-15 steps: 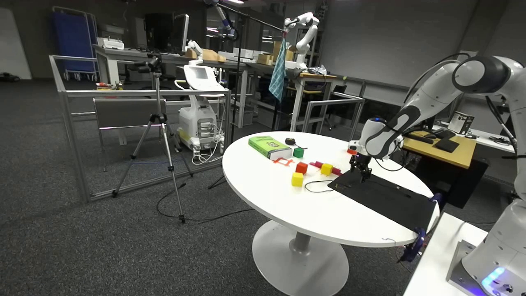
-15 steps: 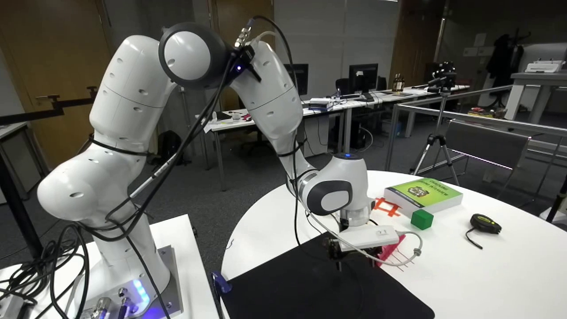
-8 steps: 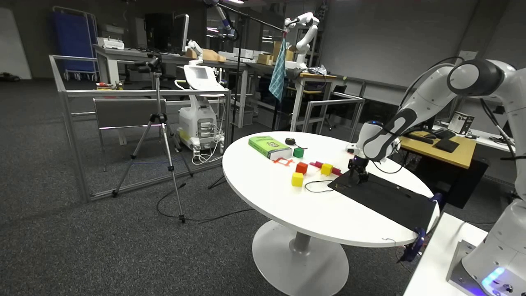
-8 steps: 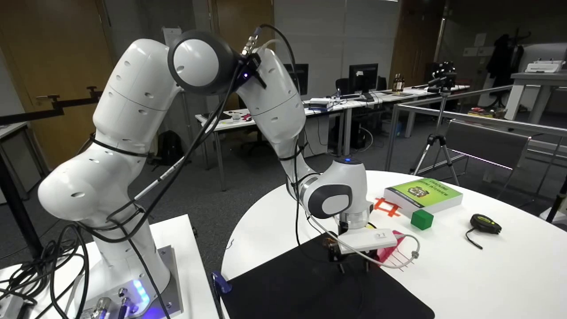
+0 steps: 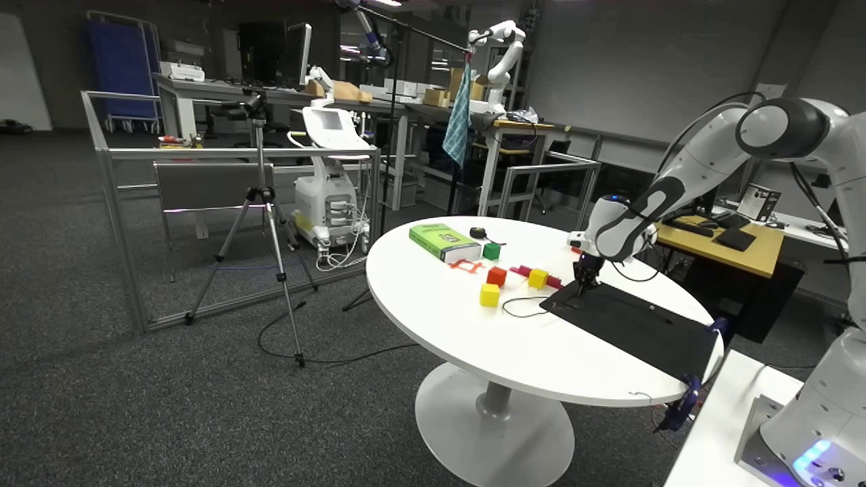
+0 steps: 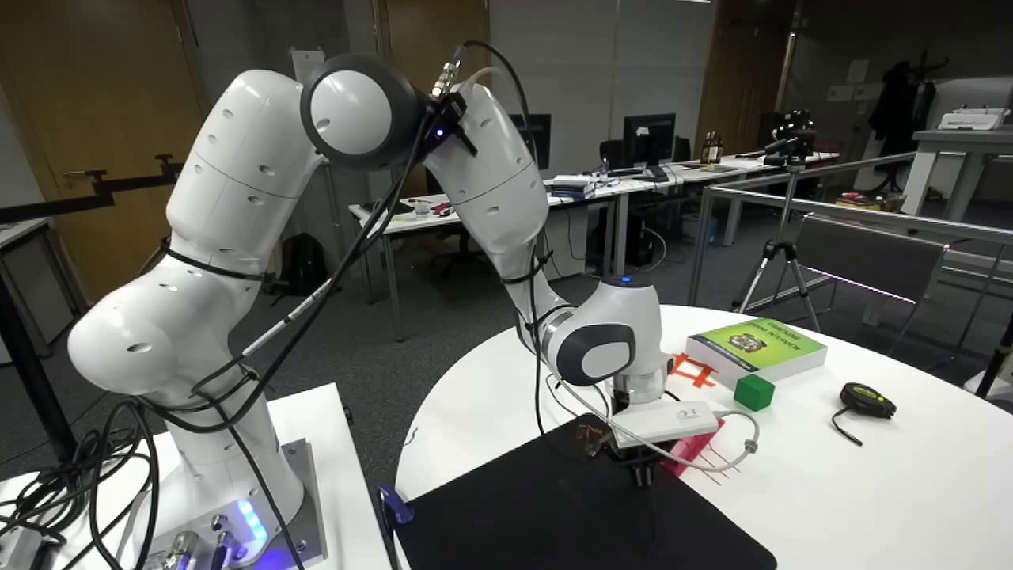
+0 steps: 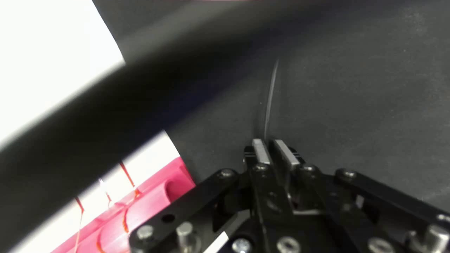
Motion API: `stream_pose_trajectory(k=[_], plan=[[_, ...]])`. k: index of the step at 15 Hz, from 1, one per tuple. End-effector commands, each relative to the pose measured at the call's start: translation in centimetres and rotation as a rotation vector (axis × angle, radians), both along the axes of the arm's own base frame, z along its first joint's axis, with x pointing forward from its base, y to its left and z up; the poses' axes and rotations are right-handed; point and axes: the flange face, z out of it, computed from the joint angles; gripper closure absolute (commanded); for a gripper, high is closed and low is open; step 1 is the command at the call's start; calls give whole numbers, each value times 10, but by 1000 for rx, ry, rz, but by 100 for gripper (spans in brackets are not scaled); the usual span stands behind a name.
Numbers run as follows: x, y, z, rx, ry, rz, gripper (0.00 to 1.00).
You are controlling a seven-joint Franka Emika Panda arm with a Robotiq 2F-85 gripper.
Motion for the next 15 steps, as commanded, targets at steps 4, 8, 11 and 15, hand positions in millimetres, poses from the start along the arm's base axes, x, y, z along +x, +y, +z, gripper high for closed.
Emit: stream_pose_trajectory(k=[4,8,11,15], plan=[[7,-19,17,-8,-14,-39,99],[15,-56,47,-79,-55,-148,99],[21,-87,66,-154,-74,-234,99],[28,-106,79,-251,-90,-296,99]])
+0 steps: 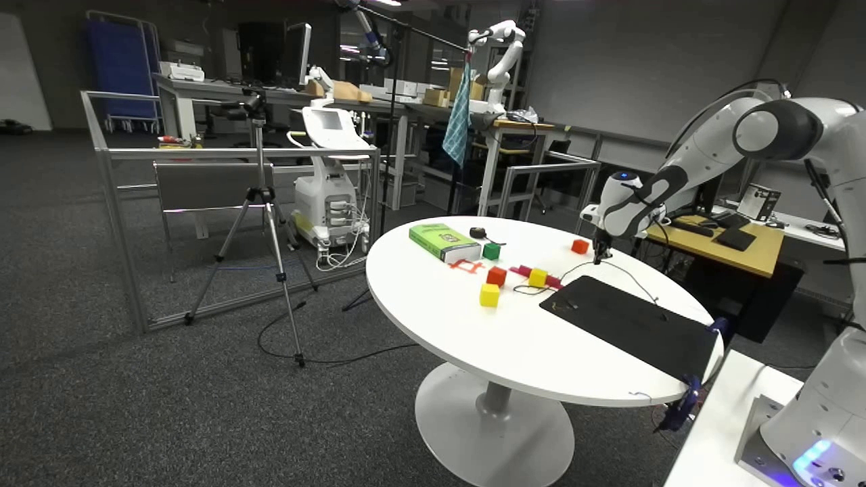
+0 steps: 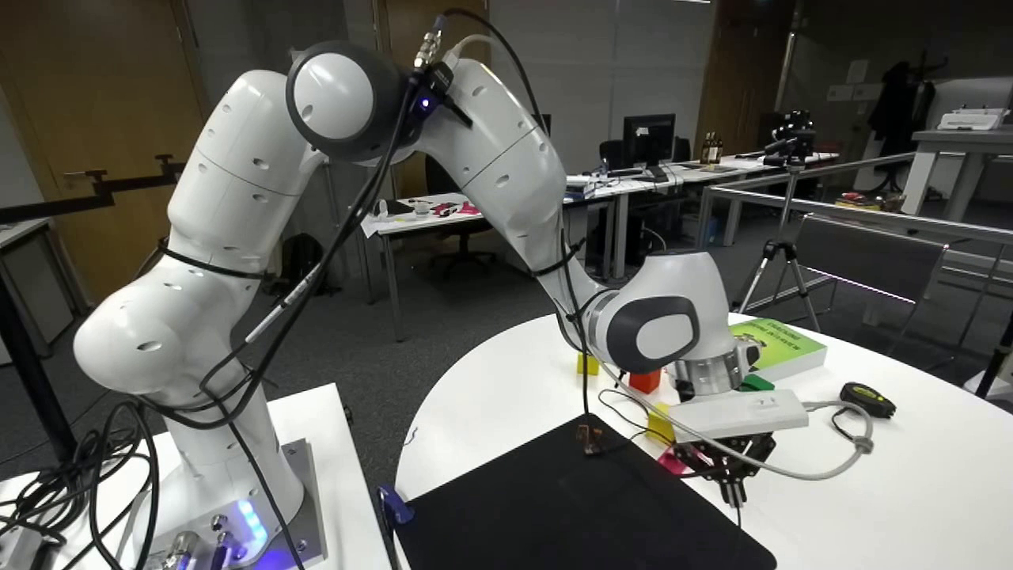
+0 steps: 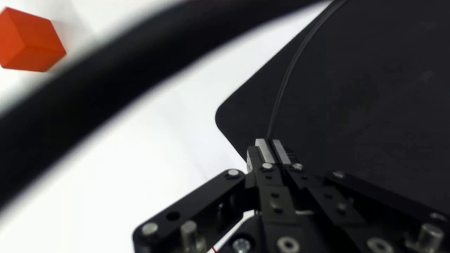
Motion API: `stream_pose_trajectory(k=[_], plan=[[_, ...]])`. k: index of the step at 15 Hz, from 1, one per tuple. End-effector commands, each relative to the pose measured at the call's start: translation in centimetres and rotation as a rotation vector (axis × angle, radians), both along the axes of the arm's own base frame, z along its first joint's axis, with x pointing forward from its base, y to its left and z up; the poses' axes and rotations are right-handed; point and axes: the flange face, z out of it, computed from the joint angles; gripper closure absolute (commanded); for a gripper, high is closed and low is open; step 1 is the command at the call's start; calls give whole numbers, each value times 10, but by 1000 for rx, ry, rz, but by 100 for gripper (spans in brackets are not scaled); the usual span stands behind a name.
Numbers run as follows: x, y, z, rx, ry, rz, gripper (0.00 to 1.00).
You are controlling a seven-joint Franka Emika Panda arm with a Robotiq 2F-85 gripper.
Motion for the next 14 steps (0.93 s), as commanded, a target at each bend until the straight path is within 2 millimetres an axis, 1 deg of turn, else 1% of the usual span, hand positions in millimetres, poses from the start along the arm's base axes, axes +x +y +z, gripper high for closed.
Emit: stream_pose_trajectory(k=[1,5,9,13,14], plan=[[10,-9,17,-113,-12,-47,99],[16,-8,33,-293,-67,11,99],[26,-7,43,-490,-85,86,99],[34,-11,43,-662,-131,158,99],[36,-12,39,-695,-139,167,99]])
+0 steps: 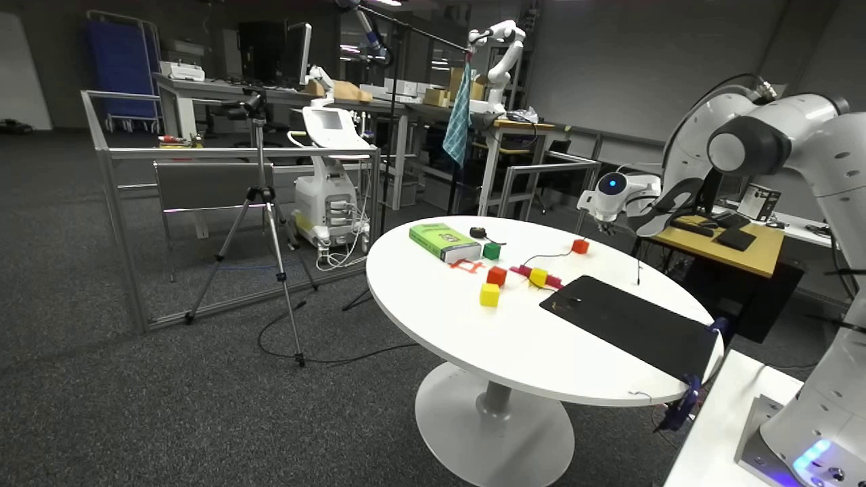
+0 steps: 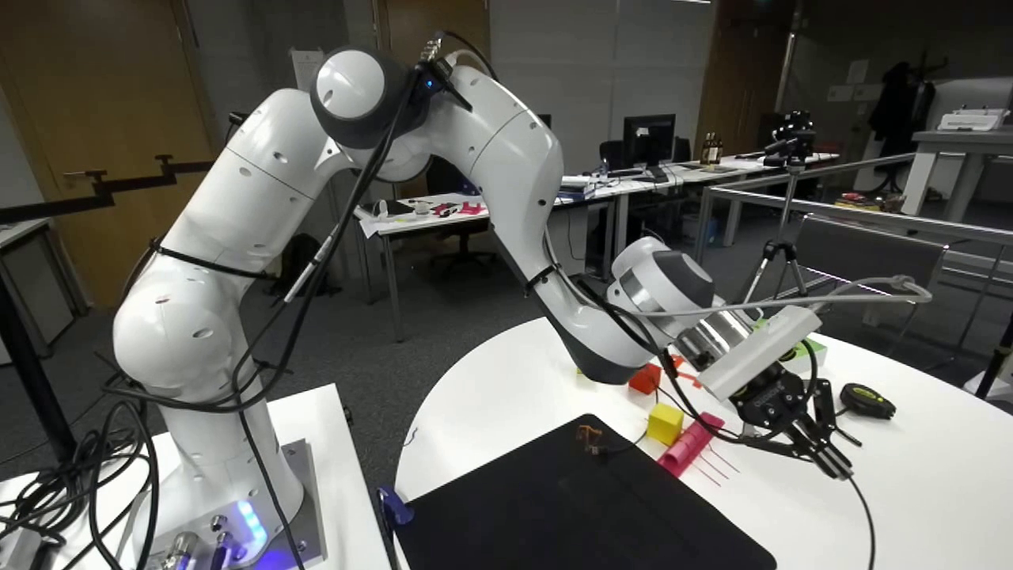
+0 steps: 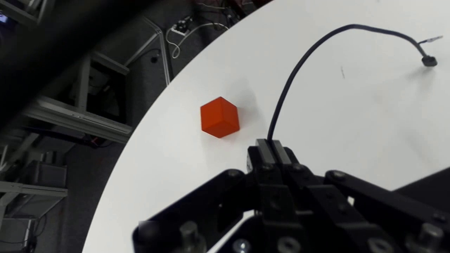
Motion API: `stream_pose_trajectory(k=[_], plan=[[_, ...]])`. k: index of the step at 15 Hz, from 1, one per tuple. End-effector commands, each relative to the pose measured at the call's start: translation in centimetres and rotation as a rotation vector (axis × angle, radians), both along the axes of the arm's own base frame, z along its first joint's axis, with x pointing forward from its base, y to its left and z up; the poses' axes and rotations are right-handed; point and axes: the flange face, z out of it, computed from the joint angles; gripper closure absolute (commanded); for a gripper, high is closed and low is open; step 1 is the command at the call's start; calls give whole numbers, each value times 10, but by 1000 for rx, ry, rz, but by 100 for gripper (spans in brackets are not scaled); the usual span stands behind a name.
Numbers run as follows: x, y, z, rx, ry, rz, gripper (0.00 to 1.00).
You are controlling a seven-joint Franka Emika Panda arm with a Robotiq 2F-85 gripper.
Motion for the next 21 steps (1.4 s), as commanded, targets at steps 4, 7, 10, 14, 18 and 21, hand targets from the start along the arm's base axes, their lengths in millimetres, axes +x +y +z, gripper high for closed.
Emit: stream_pose_trajectory(k=[4,7,10,14,18,21], plan=[[11,-16,-32,-169,-40,30,99],[5,-31,-50,-152,-33,7,99],[-2,-48,-53,-145,-41,-5,99],[-3,-64,-47,-138,-63,-5,99],[2,-65,-47,-117,-88,12,56],[6,-62,-49,-109,-97,23,31]])
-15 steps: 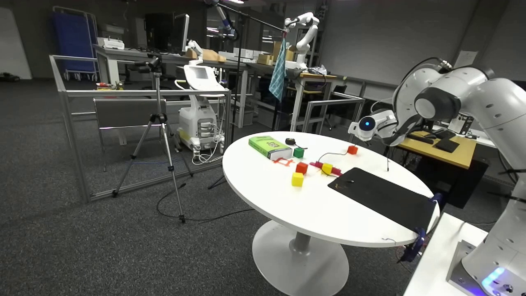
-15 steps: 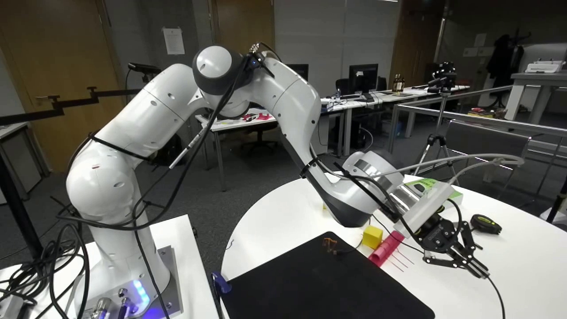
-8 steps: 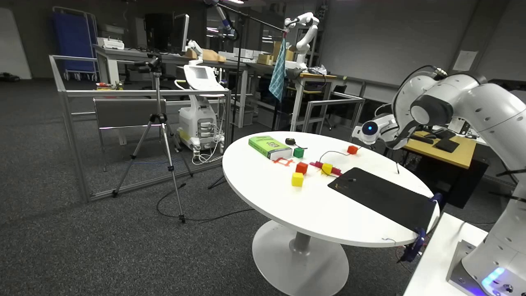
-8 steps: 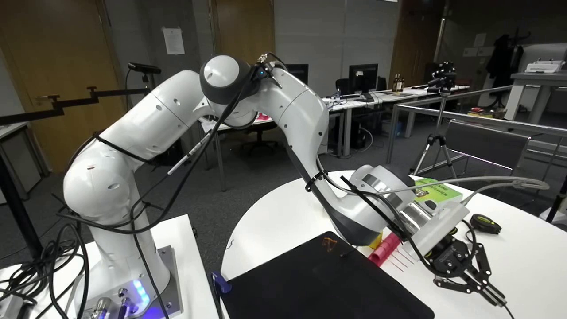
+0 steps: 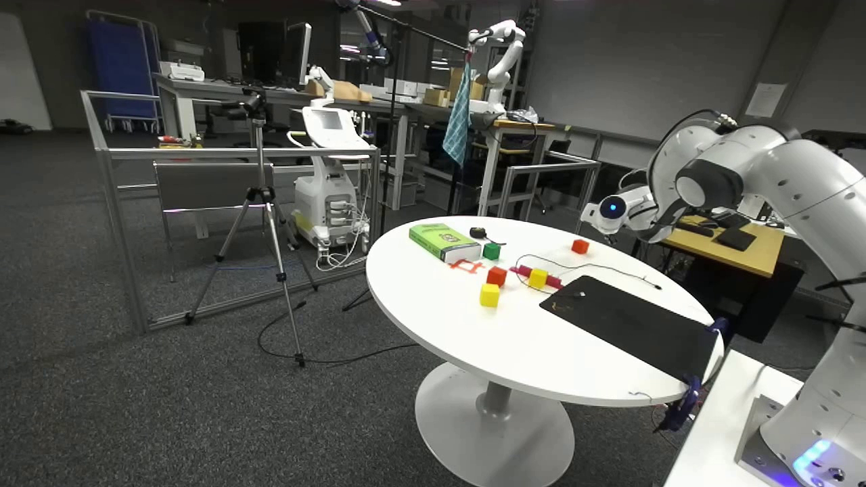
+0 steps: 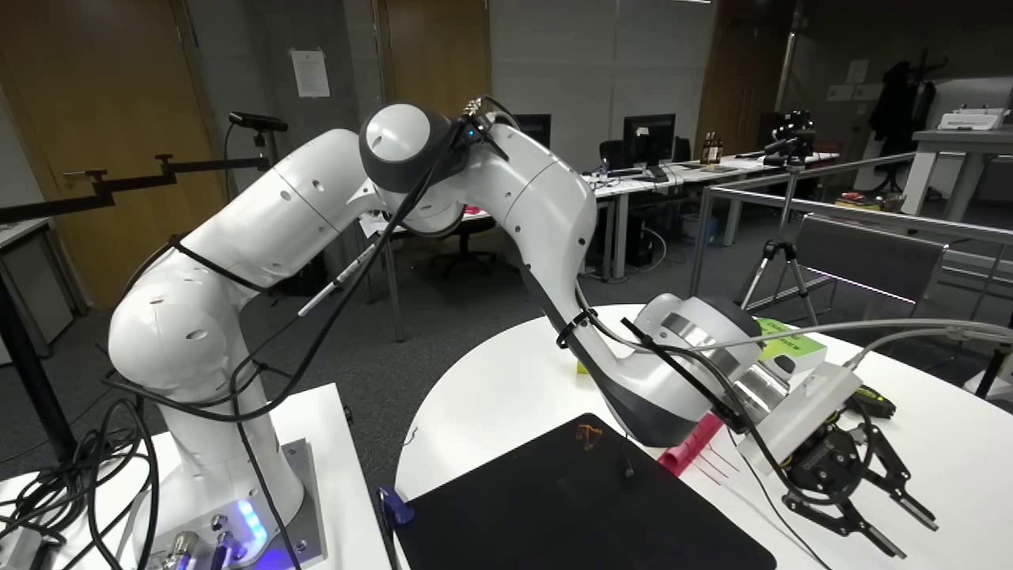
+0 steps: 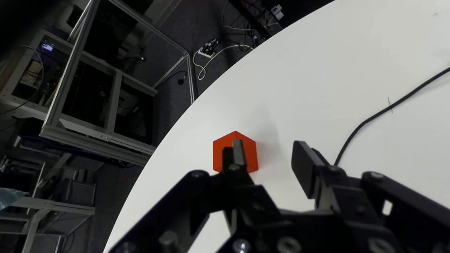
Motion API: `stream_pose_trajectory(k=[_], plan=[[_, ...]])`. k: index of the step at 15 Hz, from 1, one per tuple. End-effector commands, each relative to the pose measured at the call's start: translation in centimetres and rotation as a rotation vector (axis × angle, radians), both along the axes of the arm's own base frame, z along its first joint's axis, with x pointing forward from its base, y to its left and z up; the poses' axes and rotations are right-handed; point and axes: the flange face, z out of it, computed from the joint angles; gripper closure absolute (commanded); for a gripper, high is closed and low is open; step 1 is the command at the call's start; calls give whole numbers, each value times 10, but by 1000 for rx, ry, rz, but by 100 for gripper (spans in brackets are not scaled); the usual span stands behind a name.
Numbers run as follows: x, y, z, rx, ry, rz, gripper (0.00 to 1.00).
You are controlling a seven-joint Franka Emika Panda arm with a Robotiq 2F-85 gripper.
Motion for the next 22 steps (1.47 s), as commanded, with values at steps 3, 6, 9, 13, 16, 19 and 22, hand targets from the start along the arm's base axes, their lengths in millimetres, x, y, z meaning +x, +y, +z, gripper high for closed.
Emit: stream_pose_trajectory(k=[3,6,9,13,16,19,22], plan=[[7,0,1,8,-26,42,10],[-6,12,-3,94,-32,16,0],[-27,31,-11,217,-39,-17,0],[-59,55,-9,377,-49,-93,0],[-71,74,5,491,-65,-135,0],[-77,84,24,621,-60,-237,0],[-70,88,54,750,-47,-379,0]])
